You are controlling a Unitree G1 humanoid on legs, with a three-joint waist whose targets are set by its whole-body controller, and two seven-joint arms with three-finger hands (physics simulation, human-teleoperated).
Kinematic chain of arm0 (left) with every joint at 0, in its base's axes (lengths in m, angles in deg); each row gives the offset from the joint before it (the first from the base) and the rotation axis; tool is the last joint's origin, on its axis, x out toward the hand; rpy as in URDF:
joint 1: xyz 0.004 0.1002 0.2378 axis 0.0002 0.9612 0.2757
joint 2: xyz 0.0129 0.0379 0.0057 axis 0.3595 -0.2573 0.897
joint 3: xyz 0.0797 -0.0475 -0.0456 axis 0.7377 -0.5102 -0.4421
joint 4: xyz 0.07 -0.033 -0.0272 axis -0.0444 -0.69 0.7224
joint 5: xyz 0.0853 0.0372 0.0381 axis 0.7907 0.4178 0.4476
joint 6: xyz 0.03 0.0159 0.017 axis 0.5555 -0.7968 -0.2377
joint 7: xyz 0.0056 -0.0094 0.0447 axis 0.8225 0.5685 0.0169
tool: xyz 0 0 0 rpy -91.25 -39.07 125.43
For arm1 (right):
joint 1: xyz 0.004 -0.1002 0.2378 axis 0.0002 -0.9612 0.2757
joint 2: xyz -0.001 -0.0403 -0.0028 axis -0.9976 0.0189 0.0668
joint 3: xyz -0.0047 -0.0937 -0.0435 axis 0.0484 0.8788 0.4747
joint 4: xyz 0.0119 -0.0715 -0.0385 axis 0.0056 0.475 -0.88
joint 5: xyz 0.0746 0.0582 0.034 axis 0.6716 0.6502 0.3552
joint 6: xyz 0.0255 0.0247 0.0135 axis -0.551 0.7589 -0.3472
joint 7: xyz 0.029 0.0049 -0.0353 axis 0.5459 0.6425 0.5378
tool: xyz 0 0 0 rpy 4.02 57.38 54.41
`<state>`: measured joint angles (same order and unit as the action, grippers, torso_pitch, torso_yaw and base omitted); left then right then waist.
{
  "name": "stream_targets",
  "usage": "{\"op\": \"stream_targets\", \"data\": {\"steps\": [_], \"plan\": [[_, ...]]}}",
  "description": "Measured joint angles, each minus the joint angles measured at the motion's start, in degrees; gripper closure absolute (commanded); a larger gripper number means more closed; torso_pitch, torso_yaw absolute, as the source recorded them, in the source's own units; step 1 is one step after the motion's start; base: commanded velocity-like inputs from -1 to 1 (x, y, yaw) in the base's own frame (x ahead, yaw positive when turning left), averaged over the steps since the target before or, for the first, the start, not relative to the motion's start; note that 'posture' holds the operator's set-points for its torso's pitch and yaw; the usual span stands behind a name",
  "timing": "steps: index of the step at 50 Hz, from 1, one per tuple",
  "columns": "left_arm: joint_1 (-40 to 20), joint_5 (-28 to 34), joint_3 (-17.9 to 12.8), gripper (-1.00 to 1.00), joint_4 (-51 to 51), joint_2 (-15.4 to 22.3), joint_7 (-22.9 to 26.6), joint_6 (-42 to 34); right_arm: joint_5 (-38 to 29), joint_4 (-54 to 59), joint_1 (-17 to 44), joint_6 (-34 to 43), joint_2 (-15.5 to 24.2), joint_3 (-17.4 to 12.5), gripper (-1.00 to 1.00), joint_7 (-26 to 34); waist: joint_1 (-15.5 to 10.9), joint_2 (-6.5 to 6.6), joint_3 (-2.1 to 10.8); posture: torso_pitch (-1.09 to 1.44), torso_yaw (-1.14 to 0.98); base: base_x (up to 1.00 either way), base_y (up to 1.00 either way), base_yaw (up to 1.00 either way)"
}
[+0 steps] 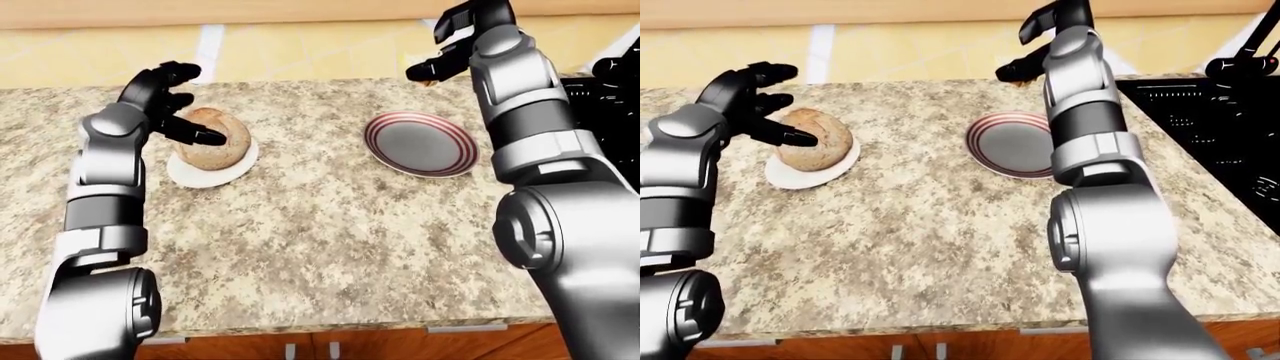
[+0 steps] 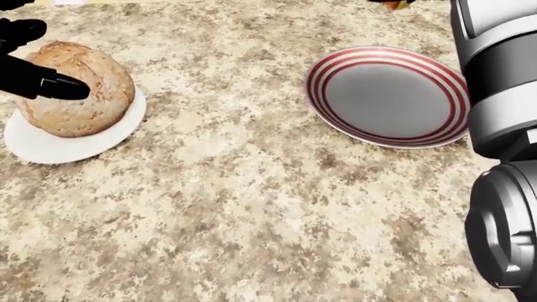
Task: Place all breads on the cutting board.
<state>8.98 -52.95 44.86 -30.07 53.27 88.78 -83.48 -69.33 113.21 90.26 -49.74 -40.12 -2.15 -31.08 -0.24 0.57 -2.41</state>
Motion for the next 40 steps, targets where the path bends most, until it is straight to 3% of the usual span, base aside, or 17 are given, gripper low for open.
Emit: {"op": "stream_targets", "data": {"steps": [20, 40], "plan": [[-6.4, 4.4, 1.9, -0.66, -16.8, -0.1, -3.6, 9.6, 0.1, -1.4, -0.7, 0.6, 0.4, 0.0, 1.0, 0.5, 0.0, -0.15, 0.23, 0.0, 0.0, 0.0, 0.0, 0.0], [-10.9, 9.3, 3.6, -0.68, -26.1, -1.1, -4.5, 13.8, -0.1, -2.9, -1.0, 1.2, 0.7, -0.1, 1.0, 1.1, 0.0, -0.35, 0.35, 0.0, 0.0, 0.0, 0.0, 0.0]]}}
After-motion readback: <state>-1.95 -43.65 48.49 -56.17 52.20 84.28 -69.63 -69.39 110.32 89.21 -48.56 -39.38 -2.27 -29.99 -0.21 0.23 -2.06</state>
